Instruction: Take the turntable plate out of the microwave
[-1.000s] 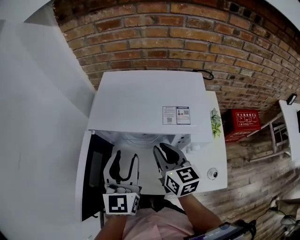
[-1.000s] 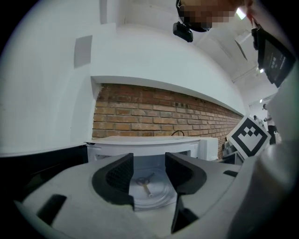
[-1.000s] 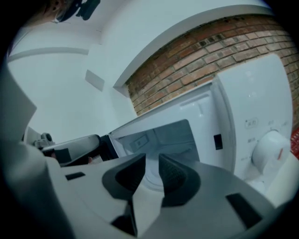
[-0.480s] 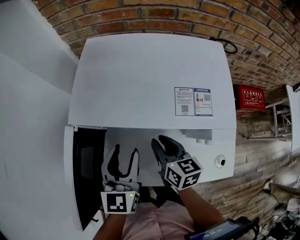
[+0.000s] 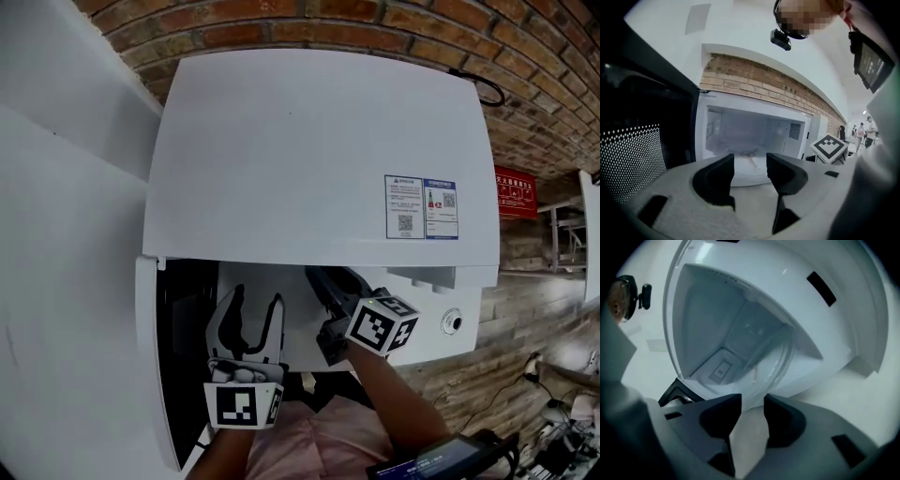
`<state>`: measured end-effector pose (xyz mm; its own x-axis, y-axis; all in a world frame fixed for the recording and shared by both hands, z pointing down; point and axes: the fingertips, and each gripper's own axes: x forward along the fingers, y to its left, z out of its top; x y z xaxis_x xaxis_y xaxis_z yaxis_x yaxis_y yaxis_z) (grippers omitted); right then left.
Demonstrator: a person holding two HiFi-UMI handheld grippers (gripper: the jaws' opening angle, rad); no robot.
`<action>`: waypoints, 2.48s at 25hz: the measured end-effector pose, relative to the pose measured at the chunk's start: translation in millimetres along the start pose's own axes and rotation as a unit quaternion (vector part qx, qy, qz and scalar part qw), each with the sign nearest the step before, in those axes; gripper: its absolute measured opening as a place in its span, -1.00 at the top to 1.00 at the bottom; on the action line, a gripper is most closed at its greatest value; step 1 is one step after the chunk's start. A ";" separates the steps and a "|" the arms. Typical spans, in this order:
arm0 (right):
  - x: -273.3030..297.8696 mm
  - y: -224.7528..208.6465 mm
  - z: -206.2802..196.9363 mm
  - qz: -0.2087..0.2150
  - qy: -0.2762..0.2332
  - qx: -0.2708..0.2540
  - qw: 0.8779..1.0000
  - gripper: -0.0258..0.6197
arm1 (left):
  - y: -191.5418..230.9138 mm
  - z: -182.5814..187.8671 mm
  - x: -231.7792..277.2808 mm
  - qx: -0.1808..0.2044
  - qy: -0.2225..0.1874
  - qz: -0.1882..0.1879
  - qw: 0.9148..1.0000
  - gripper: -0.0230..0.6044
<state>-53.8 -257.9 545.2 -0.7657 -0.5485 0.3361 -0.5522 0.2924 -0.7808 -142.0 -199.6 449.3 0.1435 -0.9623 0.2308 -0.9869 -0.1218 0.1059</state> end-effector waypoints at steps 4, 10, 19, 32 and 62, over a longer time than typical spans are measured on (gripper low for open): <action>-0.2 -2.8 1.2 0.002 -0.008 0.047 0.999 0.61 | 2.9 -2.2 -0.3 -0.004 0.005 -0.003 1.000 0.22; -13.0 3.1 -13.8 0.024 -0.012 0.081 0.996 0.68 | 0.8 2.1 -1.0 -0.002 0.001 -0.006 1.000 0.23; -29.2 10.7 -36.5 0.036 -0.001 0.071 0.997 0.65 | 1.6 1.4 -5.2 0.001 -0.001 0.001 1.000 0.24; 4.1 4.5 -5.0 0.089 -0.047 0.141 0.985 0.69 | 4.1 5.8 -15.0 0.007 0.000 0.002 1.000 0.24; 18.2 14.0 -7.5 0.180 -0.026 0.172 0.968 0.61 | 34.6 3.4 -12.8 -0.005 0.000 0.021 1.000 0.24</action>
<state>-78.0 -257.9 544.3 -0.8653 -0.5012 -0.0099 -0.1038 0.1983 -0.9746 -178.3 -192.3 446.7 0.1025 -0.9664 0.2358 -0.9913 -0.0794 0.1054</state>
